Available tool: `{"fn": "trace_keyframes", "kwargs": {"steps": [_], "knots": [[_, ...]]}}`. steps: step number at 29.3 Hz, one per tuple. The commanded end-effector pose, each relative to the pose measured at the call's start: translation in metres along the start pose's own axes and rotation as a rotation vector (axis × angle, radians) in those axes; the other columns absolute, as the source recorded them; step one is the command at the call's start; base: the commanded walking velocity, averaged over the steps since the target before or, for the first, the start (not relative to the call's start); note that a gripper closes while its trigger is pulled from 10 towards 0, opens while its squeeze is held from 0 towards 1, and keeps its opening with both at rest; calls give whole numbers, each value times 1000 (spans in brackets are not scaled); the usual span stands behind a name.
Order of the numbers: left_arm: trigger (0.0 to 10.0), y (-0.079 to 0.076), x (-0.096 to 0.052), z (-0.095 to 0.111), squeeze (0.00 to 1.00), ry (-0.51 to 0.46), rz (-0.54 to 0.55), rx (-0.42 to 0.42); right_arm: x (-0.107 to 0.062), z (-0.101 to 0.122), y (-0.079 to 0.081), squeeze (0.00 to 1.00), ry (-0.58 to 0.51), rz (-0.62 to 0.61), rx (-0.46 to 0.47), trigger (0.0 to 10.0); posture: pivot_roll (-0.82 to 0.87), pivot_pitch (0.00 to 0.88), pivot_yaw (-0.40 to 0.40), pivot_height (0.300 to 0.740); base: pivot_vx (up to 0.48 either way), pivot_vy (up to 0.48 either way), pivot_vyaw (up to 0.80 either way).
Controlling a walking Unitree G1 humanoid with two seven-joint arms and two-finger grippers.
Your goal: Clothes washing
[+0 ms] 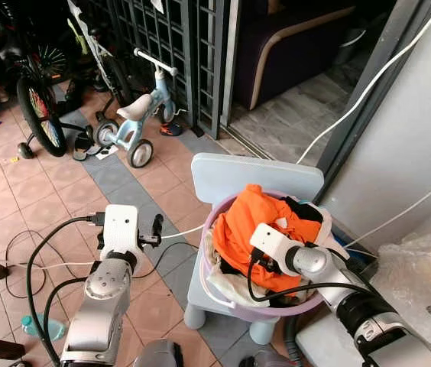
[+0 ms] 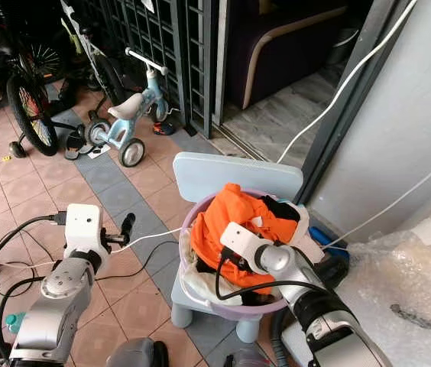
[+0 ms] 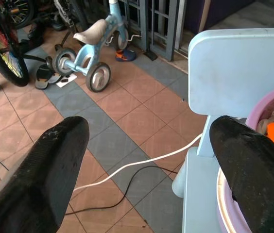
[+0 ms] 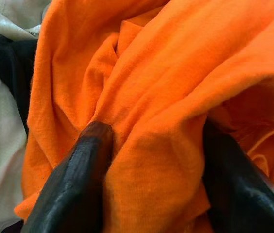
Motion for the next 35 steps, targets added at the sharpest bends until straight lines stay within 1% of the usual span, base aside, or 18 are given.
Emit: {"fn": "trace_keyframes", "kwargs": {"steps": [1,6,8,9,12,13,15,16,17,19,20,21,22,27,30,33,34,35], "knots": [[10000,-1,1,-2,0,12,-11,12,-1,-10,4,0,23,23,39,0,-4,48,30,740,0,0,0],[10000,-1,2,-3,0,16,-15,15,-9,-19,-1,0,28,18,72,0,-10,48,36,740,0,0,0],[10000,-1,2,-3,0,18,-18,16,-12,-23,-2,0,28,23,114,0,-12,48,36,740,0,0,0],[10000,-2,2,-3,0,19,-22,16,-15,-24,-1,0,19,22,189,0,-17,45,31,740,0,0,0],[10000,-2,1,-4,0,20,-23,12,-16,-18,-3,0,-37,-18,352,0,-23,42,20,740,0,0,0],[10000,-3,0,-5,0,18,-29,1,-17,-13,-3,0,-72,-44,432,0,-22,40,18,740,0,0,0],[10000,-4,0,-6,0,17,-36,-13,-19,-6,-3,0,-132,-101,538,0,-21,38,15,740,0,0,0],[10000,-4,-1,-6,0,15,-44,-23,-21,0,0,0,-186,-163,654,0,-21,37,18,740,0,0,0],[10000,-4,-2,-6,0,14,-46,-21,-22,2,2,0,-203,-186,678,0,-21,36,20,740,0,0,0],[10000,-4,-2,-6,0,13,-52,-16,-26,5,1,0,-224,-245,679,0,-31,34,28,740,0,0,0],[10000,-4,-2,-6,0,10,-64,-14,-30,5,-4,0,-241,-308,690,0,-39,34,34,740,0,0,0],[10000,-4,-2,-6,0,10,-64,-14,-30,5,-4,0,-241,-308,690,0,-39,34,34,740,0,0,0],[10000,-6,-2,-6,0,11,-75,-15,-34,4,-9,0,-253,-351,696,0,-45,32,38,740,0,0,0],[10000,-7,-1,-7,0,13,-85,-17,-40,1,-9,0,-261,-392,741,0,-55,29,43,740,0,0,0],[10000,-10,0,-4,0,1,-91,-9,-52,18,-14,0,-384,-432,764,0,-52,63,44,740,0,0,0],[10000,-11,-2,0,0,-20,-87,0,-58,26,-12,0,-447,-449,792,0,-37,54,42,740,0,0,0],[10000,-10,-2,-1,0,-14,-83,13,-59,28,-12,0,-455,-453,783,10000,-36,56,44,740,0,0,0],[10000,-10,-3,-3,0,0,-85,9,-60,29,-10,0,-471,-450,786,10000,-36,58,44,740,0,0,0]]}}
Point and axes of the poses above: a point about 5 cm out from each wrist's last joint towards the gripper, its own x axis pointing out of the wrist towards the gripper, its own z axis along the axis of the wrist's last joint, y = z × x, the point moved 2 cm from there along x, pointing out of the wrist towards the gripper, and after that the axes turned 3 degrees about x, right-handed, at the moved point
